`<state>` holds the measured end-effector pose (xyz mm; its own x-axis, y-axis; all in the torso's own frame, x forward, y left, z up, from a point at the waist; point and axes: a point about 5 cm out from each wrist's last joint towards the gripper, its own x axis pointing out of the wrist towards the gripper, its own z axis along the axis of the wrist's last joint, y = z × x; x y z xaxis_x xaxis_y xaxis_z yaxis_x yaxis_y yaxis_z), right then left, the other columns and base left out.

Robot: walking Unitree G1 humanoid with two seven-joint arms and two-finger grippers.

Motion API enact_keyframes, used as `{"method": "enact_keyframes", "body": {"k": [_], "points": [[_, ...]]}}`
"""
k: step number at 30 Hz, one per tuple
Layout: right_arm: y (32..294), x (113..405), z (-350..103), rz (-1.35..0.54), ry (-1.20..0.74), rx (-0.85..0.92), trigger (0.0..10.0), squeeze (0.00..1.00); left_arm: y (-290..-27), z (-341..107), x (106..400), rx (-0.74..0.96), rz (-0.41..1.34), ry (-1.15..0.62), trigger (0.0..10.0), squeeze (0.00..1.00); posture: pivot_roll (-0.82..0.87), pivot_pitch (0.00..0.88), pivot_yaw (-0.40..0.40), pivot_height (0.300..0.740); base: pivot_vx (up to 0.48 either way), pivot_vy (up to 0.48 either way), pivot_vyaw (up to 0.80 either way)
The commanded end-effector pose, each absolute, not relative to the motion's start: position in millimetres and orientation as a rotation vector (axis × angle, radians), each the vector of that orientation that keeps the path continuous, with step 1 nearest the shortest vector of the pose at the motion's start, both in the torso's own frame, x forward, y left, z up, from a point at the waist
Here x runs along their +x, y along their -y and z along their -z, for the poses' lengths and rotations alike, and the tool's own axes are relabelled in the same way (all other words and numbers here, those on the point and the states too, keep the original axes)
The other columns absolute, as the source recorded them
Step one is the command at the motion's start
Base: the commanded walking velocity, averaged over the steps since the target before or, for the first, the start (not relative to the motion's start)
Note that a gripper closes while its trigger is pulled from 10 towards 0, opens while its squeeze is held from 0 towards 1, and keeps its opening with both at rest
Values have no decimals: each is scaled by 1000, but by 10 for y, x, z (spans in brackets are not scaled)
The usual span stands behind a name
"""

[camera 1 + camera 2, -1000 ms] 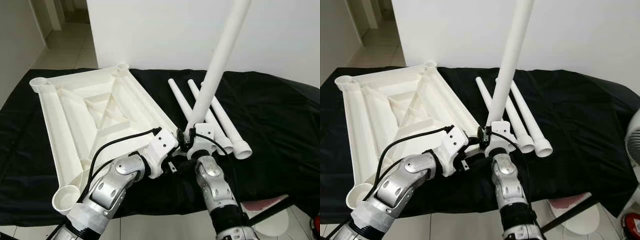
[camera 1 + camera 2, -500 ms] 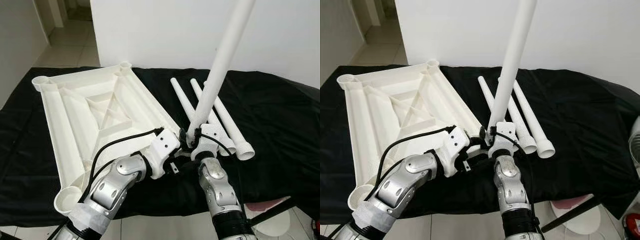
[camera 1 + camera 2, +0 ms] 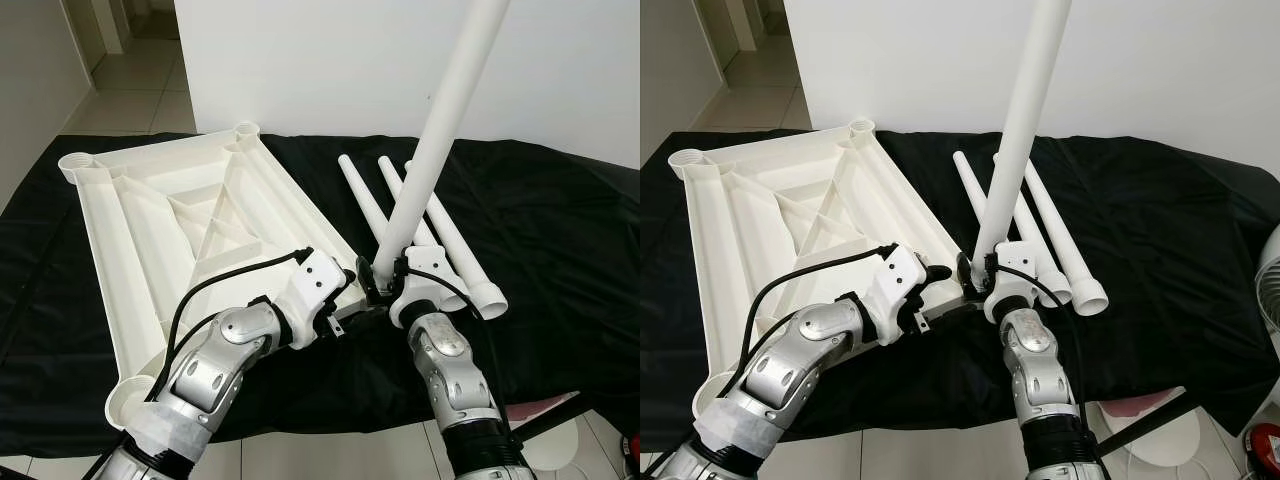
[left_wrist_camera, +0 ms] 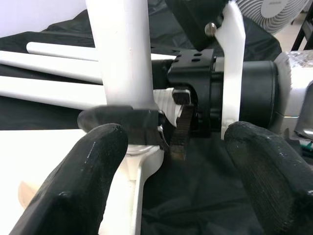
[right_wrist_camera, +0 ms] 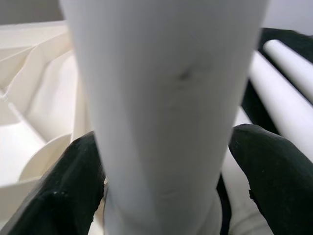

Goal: Building children table

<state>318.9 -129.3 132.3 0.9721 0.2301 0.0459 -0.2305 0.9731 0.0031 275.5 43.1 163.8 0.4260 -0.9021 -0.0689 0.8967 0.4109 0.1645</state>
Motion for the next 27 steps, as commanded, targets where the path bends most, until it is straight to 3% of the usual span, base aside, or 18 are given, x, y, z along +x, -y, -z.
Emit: {"method": "enact_keyframes", "body": {"k": [1,12,16,27], "points": [[1304,3197,-1268,-245,13,5,10000,0,-431,-1624,2697,178,1208,28,10000,0,25,30,-59,740,0,0,0],[1304,3187,-1293,-416,41,-39,10000,0,-480,-1589,2652,183,1240,14,10000,0,30,28,-60,740,0,0,0],[1435,3200,-1354,-545,70,-136,10000,0,-532,-1565,2651,166,1227,-3,10000,0,29,29,-48,740,0,0,0],[1531,3344,-1386,-631,58,-245,10000,0,-541,-1539,2608,179,1234,-11,10000,0,43,25,-49,740,0,0,0]]}}
